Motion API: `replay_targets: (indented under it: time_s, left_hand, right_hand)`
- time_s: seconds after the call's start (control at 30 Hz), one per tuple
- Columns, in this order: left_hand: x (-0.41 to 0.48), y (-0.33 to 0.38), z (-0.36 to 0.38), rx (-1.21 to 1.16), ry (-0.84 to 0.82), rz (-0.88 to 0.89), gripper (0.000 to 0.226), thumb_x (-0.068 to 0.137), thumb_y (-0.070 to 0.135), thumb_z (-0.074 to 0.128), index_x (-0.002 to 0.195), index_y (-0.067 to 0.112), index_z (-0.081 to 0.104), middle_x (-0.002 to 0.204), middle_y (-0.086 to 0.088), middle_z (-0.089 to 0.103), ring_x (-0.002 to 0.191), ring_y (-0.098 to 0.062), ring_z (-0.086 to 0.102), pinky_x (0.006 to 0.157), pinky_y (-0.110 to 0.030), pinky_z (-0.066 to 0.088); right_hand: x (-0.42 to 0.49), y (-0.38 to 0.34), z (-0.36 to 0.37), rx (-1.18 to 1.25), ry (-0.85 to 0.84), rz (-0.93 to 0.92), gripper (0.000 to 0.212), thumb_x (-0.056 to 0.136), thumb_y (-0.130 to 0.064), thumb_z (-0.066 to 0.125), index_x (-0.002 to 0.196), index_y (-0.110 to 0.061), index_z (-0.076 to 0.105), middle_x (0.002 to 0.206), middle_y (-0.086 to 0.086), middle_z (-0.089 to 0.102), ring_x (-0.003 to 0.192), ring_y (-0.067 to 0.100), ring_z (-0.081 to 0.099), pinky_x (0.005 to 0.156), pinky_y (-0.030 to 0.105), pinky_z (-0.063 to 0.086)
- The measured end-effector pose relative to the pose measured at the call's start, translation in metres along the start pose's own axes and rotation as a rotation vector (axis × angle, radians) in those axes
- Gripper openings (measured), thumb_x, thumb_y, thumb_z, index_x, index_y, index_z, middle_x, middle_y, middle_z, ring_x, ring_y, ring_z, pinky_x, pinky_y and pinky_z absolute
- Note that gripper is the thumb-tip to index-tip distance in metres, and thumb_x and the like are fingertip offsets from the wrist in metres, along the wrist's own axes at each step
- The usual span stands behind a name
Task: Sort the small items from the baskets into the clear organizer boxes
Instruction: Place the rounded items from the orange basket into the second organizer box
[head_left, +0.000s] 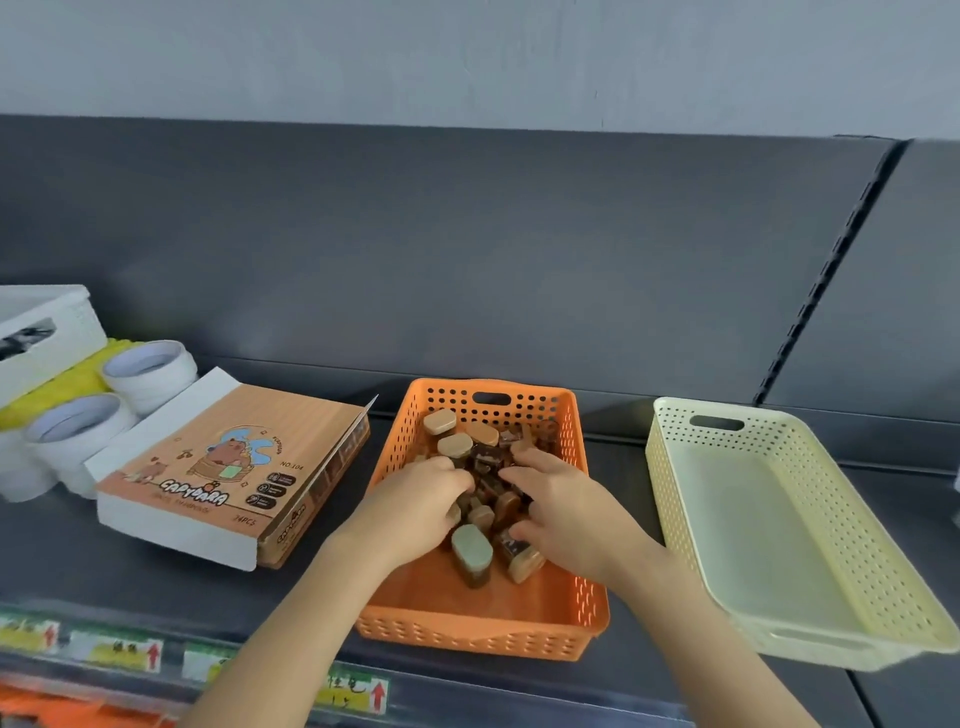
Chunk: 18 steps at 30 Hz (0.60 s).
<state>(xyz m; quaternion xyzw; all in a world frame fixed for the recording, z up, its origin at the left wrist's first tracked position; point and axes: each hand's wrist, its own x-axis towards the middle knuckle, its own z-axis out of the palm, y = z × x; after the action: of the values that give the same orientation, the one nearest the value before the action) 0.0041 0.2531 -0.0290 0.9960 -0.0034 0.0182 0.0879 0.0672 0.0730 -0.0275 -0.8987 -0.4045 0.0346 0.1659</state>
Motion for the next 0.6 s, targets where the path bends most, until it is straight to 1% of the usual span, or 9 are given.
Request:
replay_targets:
  time_s: [0.07, 0.17, 0.27, 0.37, 0.43, 0.53, 0.6]
  left_hand:
    - [0.000, -0.001, -0.001, 0.002, -0.033, -0.011, 0.041, 0.089, 0.021, 0.061, 0.128, 0.022, 0.054, 0.126, 0.005, 0.051, 0.108, -0.014, 0.054, 0.083, -0.026, 0.050]
    - [-0.004, -0.005, 0.001, 0.027, -0.108, -0.059, 0.051, 0.082, 0.029, 0.069, 0.130, 0.020, 0.052, 0.127, 0.003, 0.049, 0.110, -0.016, 0.052, 0.086, -0.029, 0.049]
    - [-0.007, -0.006, 0.003, 0.018, -0.111, -0.073, 0.047, 0.082, 0.032, 0.068, 0.126, 0.021, 0.054, 0.124, 0.004, 0.050, 0.107, -0.015, 0.053, 0.083, -0.029, 0.050]
    - [-0.010, -0.005, 0.004, 0.011, -0.069, -0.057, 0.043, 0.085, 0.034, 0.065, 0.124, 0.022, 0.054, 0.123, 0.005, 0.052, 0.104, -0.014, 0.056, 0.080, -0.028, 0.051]
    - [-0.013, -0.005, 0.004, -0.004, -0.016, -0.052, 0.042, 0.087, 0.031, 0.062, 0.128, 0.024, 0.051, 0.126, 0.006, 0.050, 0.106, -0.013, 0.056, 0.080, -0.026, 0.051]
    - [-0.019, -0.009, 0.000, -0.060, 0.102, -0.051, 0.048, 0.089, 0.024, 0.059, 0.135, 0.027, 0.044, 0.133, 0.009, 0.043, 0.111, -0.011, 0.054, 0.084, -0.023, 0.052]
    - [-0.025, -0.012, -0.003, -0.111, 0.176, -0.069, 0.049, 0.089, 0.024, 0.059, 0.135, 0.028, 0.042, 0.134, 0.012, 0.039, 0.113, -0.009, 0.052, 0.086, -0.018, 0.048]
  right_hand:
    - [0.002, 0.000, 0.001, -0.007, -0.009, 0.000, 0.060, 0.088, -0.029, 0.062, 0.142, -0.025, 0.038, 0.152, -0.004, 0.028, 0.136, 0.017, 0.035, 0.104, 0.032, 0.041]
    - [0.005, -0.001, 0.000, -0.011, -0.019, 0.003, 0.061, 0.088, -0.029, 0.063, 0.143, -0.026, 0.037, 0.153, -0.004, 0.027, 0.136, 0.019, 0.035, 0.103, 0.032, 0.041]
    - [0.007, -0.002, -0.001, -0.014, -0.020, 0.000, 0.060, 0.088, -0.028, 0.062, 0.143, -0.025, 0.038, 0.153, -0.004, 0.028, 0.136, 0.019, 0.035, 0.103, 0.032, 0.041]
    - [0.008, -0.004, 0.001, -0.021, -0.020, -0.021, 0.060, 0.088, -0.028, 0.062, 0.142, -0.025, 0.039, 0.152, -0.004, 0.029, 0.137, 0.018, 0.033, 0.104, 0.032, 0.039]
    - [0.007, -0.005, 0.001, -0.017, -0.034, -0.047, 0.059, 0.088, -0.028, 0.063, 0.142, -0.024, 0.039, 0.152, -0.003, 0.030, 0.138, 0.018, 0.032, 0.105, 0.031, 0.038]
    - [0.007, -0.005, 0.004, 0.006, -0.075, -0.075, 0.060, 0.088, -0.027, 0.063, 0.142, -0.023, 0.040, 0.151, -0.003, 0.031, 0.138, 0.018, 0.033, 0.106, 0.029, 0.036]
    - [0.008, -0.006, 0.007, 0.034, -0.109, -0.094, 0.059, 0.087, -0.027, 0.064, 0.141, -0.023, 0.041, 0.150, -0.003, 0.034, 0.136, 0.016, 0.035, 0.107, 0.028, 0.037]
